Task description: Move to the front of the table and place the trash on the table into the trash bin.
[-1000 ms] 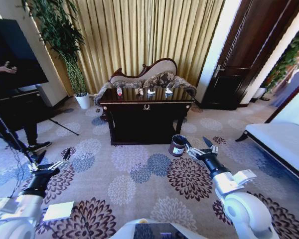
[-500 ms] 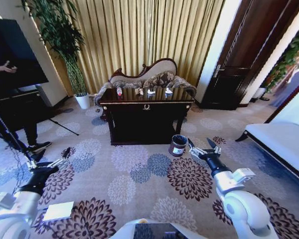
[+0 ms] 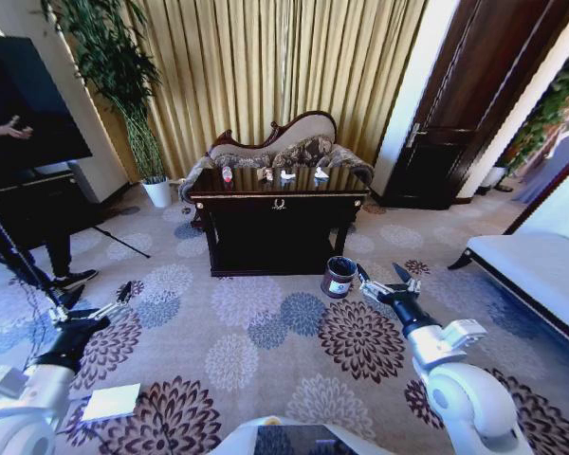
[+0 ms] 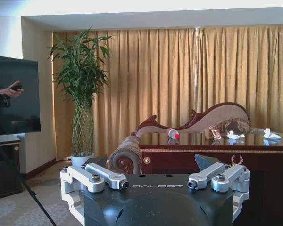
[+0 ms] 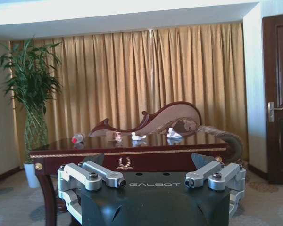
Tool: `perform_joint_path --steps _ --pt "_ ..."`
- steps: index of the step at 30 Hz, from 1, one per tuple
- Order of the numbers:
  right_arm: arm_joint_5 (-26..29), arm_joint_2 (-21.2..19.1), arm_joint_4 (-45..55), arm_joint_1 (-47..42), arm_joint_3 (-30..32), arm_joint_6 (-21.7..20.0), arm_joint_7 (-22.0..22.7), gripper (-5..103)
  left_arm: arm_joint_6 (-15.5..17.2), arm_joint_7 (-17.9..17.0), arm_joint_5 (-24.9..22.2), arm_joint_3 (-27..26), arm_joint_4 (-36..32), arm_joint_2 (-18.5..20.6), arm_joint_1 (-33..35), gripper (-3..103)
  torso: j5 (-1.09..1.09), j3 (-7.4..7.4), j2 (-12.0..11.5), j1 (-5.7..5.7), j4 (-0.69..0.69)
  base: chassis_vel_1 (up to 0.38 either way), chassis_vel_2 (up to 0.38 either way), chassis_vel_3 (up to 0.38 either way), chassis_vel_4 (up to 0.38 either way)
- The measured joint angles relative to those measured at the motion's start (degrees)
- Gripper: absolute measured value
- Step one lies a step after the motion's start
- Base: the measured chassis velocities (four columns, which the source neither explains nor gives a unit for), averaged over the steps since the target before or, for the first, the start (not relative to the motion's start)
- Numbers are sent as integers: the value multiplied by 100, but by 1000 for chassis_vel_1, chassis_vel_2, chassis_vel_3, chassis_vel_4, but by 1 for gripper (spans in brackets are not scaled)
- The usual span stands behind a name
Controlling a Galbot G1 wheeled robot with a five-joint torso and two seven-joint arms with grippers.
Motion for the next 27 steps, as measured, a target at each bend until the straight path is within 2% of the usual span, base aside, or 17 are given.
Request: perform_joint_path --steps 9,16,21,27 --pt "-82 56 -23 -23 -4 56 -1 100 -72 59 4 5 78 25 0 100 -2 1 0 1 -2 -146 128 135 -128" --pt "-87 72 -35 -34 -24 80 -9 100 -164 122 11 7 150 29 35 100 0 1 -2 2 2 -193 179 211 -152" --pt "-80 79 -38 -48 -60 123 -13 100 -205 124 10 6 172 30 29 100 2 1 -2 2 -2 -185 173 167 -181" --pt "-80 98 -39 -62 -114 140 -20 100 -208 119 9 4 165 28 34 100 -2 0 -1 0 2 -164 242 166 -213"
